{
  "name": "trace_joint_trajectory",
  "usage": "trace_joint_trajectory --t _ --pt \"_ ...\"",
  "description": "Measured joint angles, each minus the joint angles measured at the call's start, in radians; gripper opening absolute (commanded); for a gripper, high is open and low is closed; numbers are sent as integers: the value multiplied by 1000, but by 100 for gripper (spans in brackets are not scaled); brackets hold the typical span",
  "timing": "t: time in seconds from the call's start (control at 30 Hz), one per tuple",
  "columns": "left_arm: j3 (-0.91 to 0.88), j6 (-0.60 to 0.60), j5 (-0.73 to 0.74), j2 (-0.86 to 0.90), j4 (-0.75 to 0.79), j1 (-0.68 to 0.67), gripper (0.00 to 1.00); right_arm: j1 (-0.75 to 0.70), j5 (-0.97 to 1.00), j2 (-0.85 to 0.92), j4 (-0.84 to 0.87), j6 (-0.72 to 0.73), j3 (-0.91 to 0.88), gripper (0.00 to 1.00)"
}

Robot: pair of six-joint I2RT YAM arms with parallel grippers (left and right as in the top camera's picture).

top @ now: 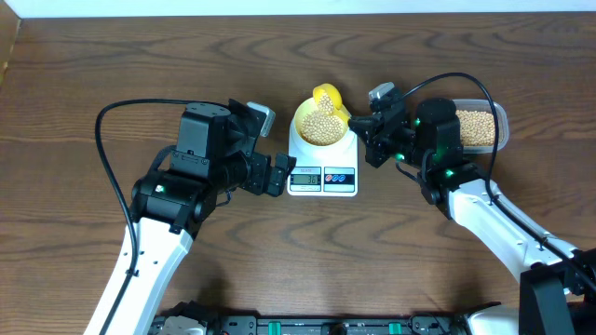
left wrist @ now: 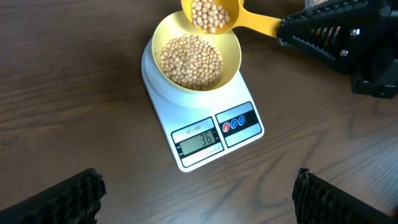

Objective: Scoop item into bowl and weigh 50g on scale
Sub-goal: 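Tilt the scoop slightly with the right gripper to trickle soybeans into bowl, then keep tilting the scoop over the bowl to add soybeans gradually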

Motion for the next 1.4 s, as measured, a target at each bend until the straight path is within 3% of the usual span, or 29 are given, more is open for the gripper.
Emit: trace_joint_trajectory --t 0.37,1.07,1.23,1.4 --pt "0 0 0 0 0 0 99 0 0 0 1 154 0 1" --pt "0 0 0 0 0 0 99 0 0 0 11 182 0 1" --pt "0 0 0 0 0 0 99 0 0 0 2 143 0 1" --pt "0 0 0 0 0 0 99 1 2 1 -40 0 0 1"
